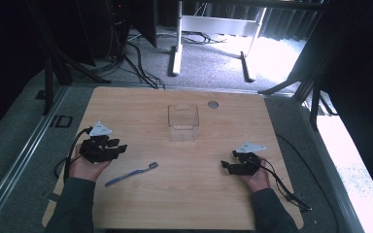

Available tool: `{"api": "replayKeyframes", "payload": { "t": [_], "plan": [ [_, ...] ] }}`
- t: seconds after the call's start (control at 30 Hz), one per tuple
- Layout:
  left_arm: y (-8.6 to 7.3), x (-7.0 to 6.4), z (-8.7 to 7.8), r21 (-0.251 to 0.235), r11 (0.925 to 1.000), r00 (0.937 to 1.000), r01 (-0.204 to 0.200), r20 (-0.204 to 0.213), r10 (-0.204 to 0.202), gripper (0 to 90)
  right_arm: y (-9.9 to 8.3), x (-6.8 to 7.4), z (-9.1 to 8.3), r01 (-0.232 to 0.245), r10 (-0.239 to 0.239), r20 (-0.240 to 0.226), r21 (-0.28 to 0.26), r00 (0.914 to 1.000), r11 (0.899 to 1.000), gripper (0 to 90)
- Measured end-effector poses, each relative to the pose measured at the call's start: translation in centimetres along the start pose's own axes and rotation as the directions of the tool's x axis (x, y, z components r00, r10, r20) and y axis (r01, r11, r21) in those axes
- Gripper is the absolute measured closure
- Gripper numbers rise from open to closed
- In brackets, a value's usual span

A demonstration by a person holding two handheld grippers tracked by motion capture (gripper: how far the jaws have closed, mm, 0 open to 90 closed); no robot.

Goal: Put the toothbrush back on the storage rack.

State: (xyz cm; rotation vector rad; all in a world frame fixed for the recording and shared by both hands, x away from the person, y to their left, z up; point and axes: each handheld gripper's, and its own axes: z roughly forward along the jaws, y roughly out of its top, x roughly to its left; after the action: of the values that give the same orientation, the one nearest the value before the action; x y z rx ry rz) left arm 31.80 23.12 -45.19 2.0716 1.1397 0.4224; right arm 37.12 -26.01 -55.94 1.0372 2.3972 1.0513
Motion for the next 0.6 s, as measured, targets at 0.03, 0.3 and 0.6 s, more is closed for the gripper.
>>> {"api": "replayKeyframes", "payload": {
  "t": [0.03,0.3,0.6],
  "plan": [
    [0.05,-0.01,-0.03,0.0,1.0,1.0,-0.009,0.002,0.009,59.0,0.0,0.0,0.0,0.0,0.0,0.0,0.0,1.0,1.0,29.1],
    [0.26,-0.35,0.09,0.015,0.997,0.996,-0.075,0.048,0.075,55.7,0.0,0.0,0.0,0.0,0.0,0.0,0.0,1.0,1.0,29.1],
    [0.37,-0.59,0.28,0.051,0.9918,0.9911,-0.117,0.07,0.113,55.4,0.0,0.0,-0.01,0.0,0.0,0.0,0.001,1.0,1.0,29.1]
  ]
}}
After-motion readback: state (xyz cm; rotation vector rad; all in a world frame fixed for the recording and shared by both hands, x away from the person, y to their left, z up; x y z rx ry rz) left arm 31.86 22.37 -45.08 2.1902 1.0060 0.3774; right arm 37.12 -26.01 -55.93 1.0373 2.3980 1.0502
